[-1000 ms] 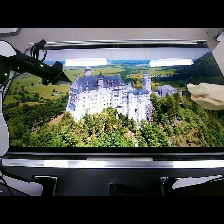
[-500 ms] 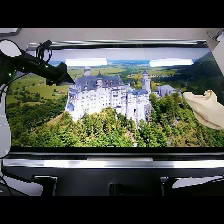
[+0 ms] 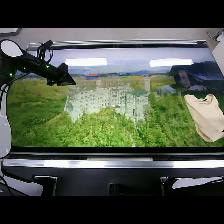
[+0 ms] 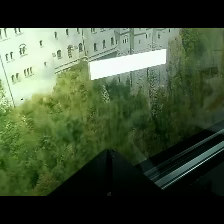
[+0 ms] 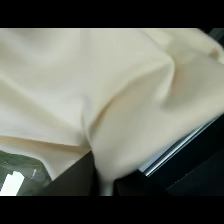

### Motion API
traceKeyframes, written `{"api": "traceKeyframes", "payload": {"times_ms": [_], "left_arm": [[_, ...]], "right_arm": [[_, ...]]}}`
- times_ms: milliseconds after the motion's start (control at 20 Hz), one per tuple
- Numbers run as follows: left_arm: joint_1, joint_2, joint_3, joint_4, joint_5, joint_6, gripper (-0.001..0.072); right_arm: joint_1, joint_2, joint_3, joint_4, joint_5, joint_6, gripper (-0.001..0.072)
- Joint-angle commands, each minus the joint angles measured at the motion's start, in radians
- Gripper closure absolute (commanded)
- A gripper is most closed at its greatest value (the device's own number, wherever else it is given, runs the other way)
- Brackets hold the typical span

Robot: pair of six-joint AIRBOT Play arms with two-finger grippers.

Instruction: Fold the clothes and pants, and hang the long-sleeved shirts on hangers.

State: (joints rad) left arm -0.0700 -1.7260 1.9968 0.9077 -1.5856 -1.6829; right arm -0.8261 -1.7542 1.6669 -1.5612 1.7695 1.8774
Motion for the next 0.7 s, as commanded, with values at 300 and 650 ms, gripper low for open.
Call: {"api": "traceKeyframes", "payload": {"times_ms": [300, 650], "left_arm": [[0.0, -0.002, 0.0, 0.0, 0.004, 0.008, 0.0691], [0.027, 0.0, 0.0, 0.002, 0.015, 0.092, 0.0691]], "right_arm": [[0.001, 0.076, -0.104, -0.183, 0.011, 0.0, 0.0387], [0.028, 0.219, -0.104, 0.203, -0.178, -0.231, 0.0503]]}}
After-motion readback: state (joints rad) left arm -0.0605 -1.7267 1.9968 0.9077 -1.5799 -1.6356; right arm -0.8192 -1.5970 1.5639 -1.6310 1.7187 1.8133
